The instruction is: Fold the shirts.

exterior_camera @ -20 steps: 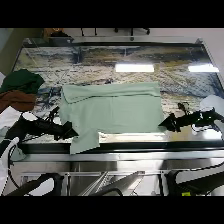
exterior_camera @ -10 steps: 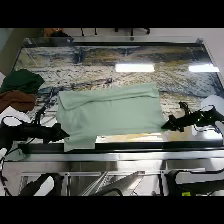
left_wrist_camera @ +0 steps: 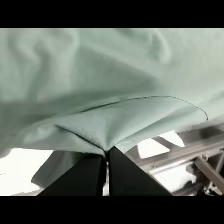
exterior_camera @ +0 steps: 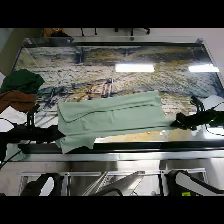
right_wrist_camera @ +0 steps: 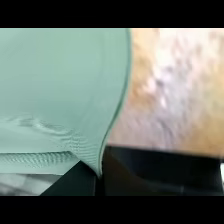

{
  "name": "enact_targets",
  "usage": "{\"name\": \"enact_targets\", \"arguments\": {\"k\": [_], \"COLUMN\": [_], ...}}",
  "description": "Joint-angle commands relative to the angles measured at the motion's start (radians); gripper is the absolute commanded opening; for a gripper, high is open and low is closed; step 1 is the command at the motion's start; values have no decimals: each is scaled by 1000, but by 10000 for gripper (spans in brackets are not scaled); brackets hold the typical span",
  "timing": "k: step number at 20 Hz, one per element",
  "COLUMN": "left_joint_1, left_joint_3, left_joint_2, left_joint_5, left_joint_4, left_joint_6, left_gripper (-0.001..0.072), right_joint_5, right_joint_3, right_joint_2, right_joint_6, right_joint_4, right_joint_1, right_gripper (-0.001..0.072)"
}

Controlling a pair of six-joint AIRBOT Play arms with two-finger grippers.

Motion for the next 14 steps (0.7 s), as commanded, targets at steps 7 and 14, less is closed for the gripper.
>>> {"name": "enact_targets", "arguments": {"k": [7, 14], "left_joint_1": [-83, -94], "left_joint_3": [499, 690], "left_joint_2": [-515, -819], "left_joint_5": [181, 227], "left_joint_4": [11, 3], "left_joint_6": [-8, 37], "left_gripper": [20, 281], "right_joint_5": [-383, -425], "right_joint_3": [217, 399], "right_joint_2": [-354, -584], "right_joint_6": [-371, -396], "right_joint_4": [512, 503], "right_joint_1": [182, 243], "right_gripper": [26, 209]}}
